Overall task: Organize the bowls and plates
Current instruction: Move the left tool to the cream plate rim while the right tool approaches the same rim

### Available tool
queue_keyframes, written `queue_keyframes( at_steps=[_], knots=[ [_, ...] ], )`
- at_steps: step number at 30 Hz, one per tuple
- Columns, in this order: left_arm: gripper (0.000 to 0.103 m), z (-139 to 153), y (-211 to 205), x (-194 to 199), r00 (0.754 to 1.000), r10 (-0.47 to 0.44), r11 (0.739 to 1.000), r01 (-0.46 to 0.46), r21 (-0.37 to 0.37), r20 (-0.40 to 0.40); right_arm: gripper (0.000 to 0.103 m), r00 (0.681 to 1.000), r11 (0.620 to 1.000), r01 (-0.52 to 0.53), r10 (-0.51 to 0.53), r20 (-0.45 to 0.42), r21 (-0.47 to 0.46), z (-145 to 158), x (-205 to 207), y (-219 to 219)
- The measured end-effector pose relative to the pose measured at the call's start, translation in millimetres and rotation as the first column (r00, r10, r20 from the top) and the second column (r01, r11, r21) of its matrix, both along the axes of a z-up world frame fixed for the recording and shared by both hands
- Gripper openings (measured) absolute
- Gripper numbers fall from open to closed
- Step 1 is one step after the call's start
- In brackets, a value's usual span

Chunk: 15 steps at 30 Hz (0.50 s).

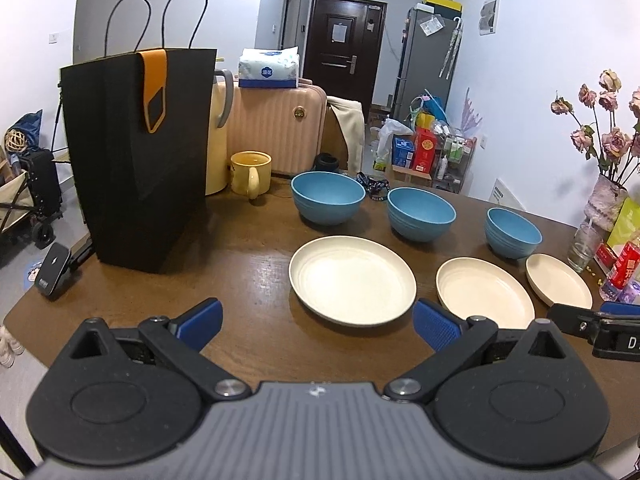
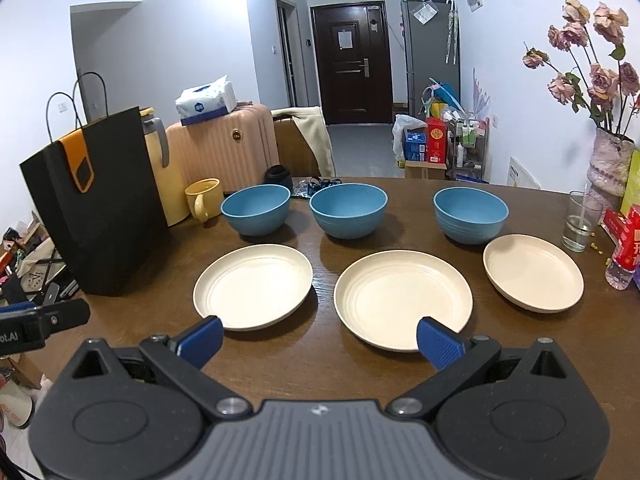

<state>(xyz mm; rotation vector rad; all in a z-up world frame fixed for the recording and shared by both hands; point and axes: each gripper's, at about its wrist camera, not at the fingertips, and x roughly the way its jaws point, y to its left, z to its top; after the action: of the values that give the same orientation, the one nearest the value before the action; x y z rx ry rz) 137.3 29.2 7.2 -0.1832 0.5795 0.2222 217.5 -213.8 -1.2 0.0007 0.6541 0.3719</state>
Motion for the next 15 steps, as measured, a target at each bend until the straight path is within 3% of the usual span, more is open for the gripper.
queue_keyframes(
  at_steps=[15],
  knots=[
    [0.103,-12.2,37.2,63.0,0.998,-0.039,0.999,0.039,-0.002,-0.055,0.103,0.998,1.0,0.024,-0.025,-0.064,-0.011,-15.4,59.0,45.0]
  ],
)
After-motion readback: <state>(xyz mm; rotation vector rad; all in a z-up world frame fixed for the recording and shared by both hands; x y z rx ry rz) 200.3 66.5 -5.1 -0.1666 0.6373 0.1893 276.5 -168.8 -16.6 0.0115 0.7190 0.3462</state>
